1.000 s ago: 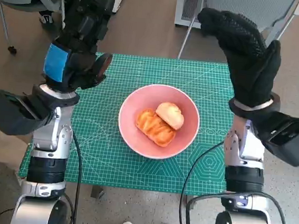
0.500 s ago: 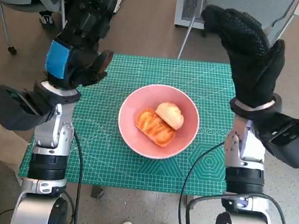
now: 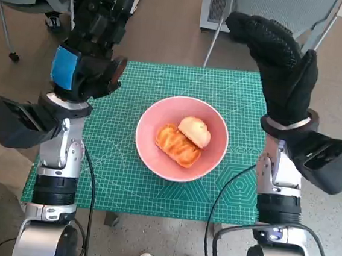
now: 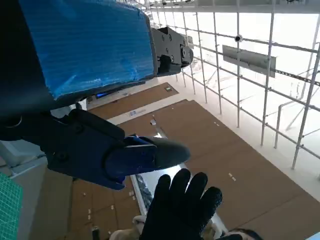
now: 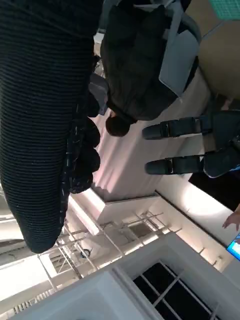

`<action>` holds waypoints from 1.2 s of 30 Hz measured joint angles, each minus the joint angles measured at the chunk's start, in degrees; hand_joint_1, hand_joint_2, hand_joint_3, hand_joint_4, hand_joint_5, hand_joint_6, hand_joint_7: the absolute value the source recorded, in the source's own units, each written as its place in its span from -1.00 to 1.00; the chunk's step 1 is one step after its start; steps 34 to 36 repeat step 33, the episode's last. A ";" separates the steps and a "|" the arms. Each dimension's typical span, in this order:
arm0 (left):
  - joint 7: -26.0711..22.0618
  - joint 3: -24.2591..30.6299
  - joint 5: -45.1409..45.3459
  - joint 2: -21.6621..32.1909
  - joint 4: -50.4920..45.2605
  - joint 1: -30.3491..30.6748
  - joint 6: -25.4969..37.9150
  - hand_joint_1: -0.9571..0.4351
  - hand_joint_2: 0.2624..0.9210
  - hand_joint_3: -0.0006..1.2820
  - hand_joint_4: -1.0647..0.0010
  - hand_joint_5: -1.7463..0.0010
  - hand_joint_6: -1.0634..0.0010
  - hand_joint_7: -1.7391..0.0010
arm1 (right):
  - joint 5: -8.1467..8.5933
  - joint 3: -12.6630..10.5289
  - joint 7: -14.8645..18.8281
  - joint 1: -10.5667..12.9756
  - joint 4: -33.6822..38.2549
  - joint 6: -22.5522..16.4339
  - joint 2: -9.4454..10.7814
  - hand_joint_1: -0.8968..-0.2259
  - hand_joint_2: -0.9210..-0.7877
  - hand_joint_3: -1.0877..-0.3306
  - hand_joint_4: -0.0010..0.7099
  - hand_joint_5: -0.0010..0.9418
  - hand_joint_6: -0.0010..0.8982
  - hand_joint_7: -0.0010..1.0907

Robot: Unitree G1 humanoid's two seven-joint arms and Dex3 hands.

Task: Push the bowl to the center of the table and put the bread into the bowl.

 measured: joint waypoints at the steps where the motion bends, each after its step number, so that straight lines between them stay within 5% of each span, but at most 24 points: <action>1: -0.02 -0.01 -0.02 -0.02 0.00 0.00 0.01 -0.68 1.00 -0.29 0.80 0.97 0.63 0.90 | 0.00 0.00 0.00 0.01 -0.02 0.02 -0.01 -0.50 -1.00 -0.39 -0.72 -0.98 -0.92 -0.36; 36: -1.89 0.02 -1.90 0.04 -2.61 1.03 1.75 -0.69 1.00 -0.45 0.79 0.99 0.65 0.86 | 0.51 -0.13 0.17 2.19 -0.30 0.52 0.04 -0.54 -1.00 -0.34 -0.66 -0.98 -0.85 -0.35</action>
